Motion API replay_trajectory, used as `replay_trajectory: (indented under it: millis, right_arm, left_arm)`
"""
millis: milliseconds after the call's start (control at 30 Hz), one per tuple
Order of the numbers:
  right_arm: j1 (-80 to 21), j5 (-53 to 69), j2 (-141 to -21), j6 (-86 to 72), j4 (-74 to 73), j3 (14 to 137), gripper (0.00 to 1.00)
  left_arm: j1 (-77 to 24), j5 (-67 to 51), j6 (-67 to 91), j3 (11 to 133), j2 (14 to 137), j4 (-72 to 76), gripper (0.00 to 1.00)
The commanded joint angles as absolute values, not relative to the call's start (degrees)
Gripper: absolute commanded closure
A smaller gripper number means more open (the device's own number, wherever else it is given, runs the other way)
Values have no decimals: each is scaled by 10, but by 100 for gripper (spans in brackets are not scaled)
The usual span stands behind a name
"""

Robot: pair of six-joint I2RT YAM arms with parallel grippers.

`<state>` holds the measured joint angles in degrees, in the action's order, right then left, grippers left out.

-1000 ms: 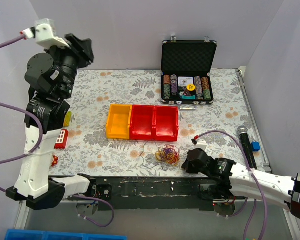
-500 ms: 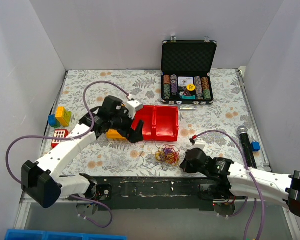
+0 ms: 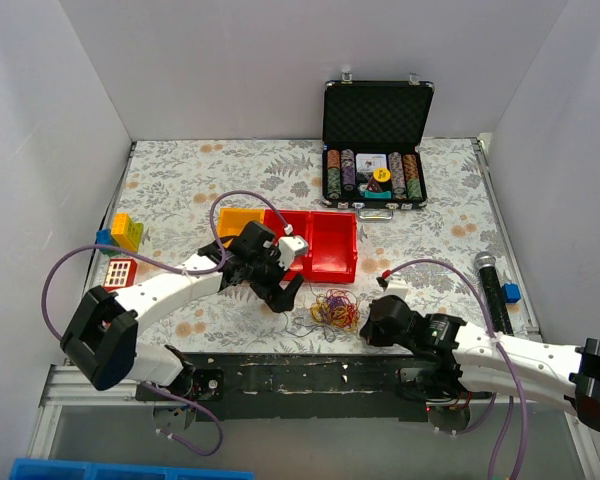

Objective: Untangle the cables

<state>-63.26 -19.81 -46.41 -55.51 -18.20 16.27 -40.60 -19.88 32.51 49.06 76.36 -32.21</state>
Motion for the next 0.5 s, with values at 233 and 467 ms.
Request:
replay_trajectory:
  millis: [233,467]
  right_arm:
    - [-640,-207,-415,-573,-218,142,99]
    - [-641,-207,-417,-575,-218,141,99]
  left_arm:
    - [-415,-108,359,476,832,-173,36]
    - [-424,-120,368,475,872,-175,42]
